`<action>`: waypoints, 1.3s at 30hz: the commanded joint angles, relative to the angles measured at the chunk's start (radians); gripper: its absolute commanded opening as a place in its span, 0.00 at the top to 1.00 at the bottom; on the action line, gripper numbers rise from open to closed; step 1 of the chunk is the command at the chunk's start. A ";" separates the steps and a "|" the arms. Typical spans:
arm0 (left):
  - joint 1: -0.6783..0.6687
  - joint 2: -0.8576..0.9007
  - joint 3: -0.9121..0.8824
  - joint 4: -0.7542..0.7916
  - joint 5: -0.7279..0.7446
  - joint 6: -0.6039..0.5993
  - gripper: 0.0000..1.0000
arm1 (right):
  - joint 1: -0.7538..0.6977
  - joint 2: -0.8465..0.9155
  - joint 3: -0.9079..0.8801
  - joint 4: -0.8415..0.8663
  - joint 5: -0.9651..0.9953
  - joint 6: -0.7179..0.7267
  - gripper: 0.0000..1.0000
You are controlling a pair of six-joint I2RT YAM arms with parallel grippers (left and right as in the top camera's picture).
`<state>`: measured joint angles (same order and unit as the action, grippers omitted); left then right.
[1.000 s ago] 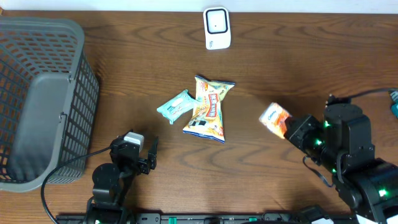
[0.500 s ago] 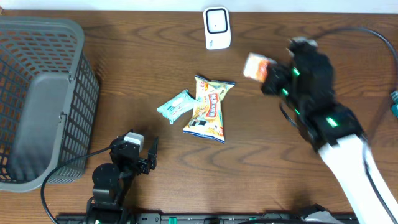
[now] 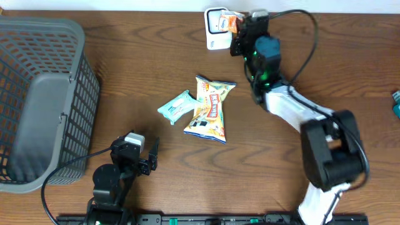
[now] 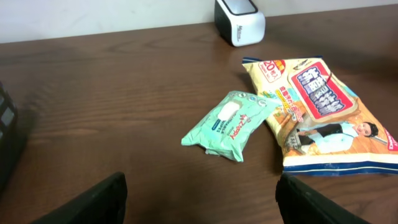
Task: Scan the item barcode
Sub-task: 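Carry the Kleenex box up to the white scanner with the right gripper, then move the Kleenex box to the right table edge and release it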
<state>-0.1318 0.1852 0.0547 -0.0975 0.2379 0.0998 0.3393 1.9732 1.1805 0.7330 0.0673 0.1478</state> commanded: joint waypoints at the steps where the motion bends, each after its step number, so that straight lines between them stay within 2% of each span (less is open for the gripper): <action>1: 0.004 -0.002 -0.018 -0.025 0.016 -0.016 0.23 | 0.010 0.085 0.050 0.051 0.005 -0.049 0.99; 7: 0.005 -0.002 -0.018 -0.025 0.016 -0.016 0.23 | 0.010 0.232 0.229 -0.001 0.005 -0.052 0.99; 15: 0.005 -0.002 -0.018 -0.025 0.016 -0.016 0.23 | 0.009 0.416 0.534 -0.183 0.006 -0.052 0.99; 22: 0.005 -0.002 -0.018 -0.025 0.016 -0.016 0.23 | 0.009 0.450 0.566 -0.229 0.009 -0.053 0.99; 26: 0.005 -0.002 -0.018 -0.025 0.016 -0.016 0.23 | 0.010 0.412 0.566 -0.328 0.009 -0.060 0.99; 30: 0.005 -0.002 -0.018 -0.025 0.016 -0.016 0.23 | -0.004 0.251 0.566 -0.568 0.014 -0.060 0.99; 32: 0.005 -0.002 -0.018 -0.025 0.016 -0.016 0.23 | -0.019 0.138 0.566 -0.746 0.062 -0.072 0.99; 34: 0.004 -0.002 -0.018 -0.025 0.016 -0.016 0.23 | -0.030 0.074 0.566 -0.850 0.112 -0.094 0.99; 37: 0.005 -0.002 -0.018 -0.025 0.016 -0.016 0.23 | -0.073 -0.087 0.566 -1.141 0.339 -0.150 0.99; 39: 0.005 -0.002 -0.018 -0.025 0.016 -0.016 0.23 | -0.156 -0.169 0.566 -1.369 0.517 -0.149 0.99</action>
<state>-0.1318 0.1864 0.0547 -0.0971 0.2379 0.0994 0.2680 1.8668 1.7485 -0.4824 0.3271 0.0319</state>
